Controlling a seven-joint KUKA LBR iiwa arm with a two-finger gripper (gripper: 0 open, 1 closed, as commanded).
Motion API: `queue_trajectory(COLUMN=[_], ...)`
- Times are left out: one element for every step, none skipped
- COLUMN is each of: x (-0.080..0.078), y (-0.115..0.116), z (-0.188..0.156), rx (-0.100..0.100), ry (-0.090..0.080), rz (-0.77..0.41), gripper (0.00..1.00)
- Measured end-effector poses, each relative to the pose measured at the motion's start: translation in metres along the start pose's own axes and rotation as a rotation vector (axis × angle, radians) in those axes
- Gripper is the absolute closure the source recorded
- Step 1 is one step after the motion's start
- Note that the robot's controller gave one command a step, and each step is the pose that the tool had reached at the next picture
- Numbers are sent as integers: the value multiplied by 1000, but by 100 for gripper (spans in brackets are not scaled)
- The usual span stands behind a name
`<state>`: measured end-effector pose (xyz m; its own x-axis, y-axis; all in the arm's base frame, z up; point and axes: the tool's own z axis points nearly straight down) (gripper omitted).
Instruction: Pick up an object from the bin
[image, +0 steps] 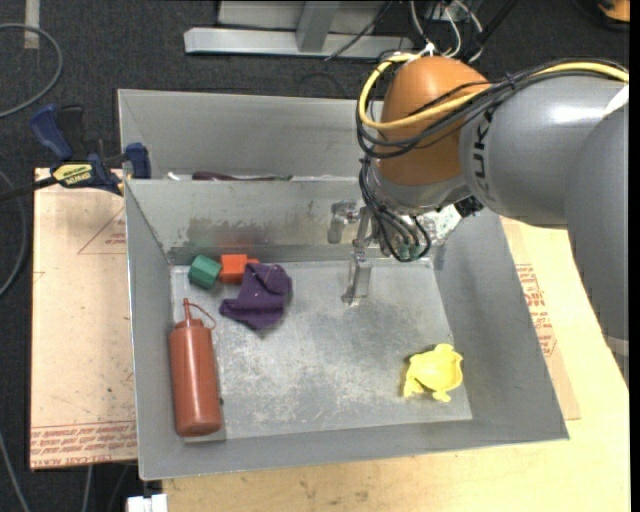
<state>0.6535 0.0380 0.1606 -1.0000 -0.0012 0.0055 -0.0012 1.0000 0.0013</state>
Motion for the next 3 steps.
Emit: queue_trajectory(x=[-2, 11, 9], y=[0, 62, 100], z=[-5, 35, 57], rx=[0, 0, 0], ry=[-8, -7, -11], rz=[0, -106, -349], gripper=[0, 0, 0])
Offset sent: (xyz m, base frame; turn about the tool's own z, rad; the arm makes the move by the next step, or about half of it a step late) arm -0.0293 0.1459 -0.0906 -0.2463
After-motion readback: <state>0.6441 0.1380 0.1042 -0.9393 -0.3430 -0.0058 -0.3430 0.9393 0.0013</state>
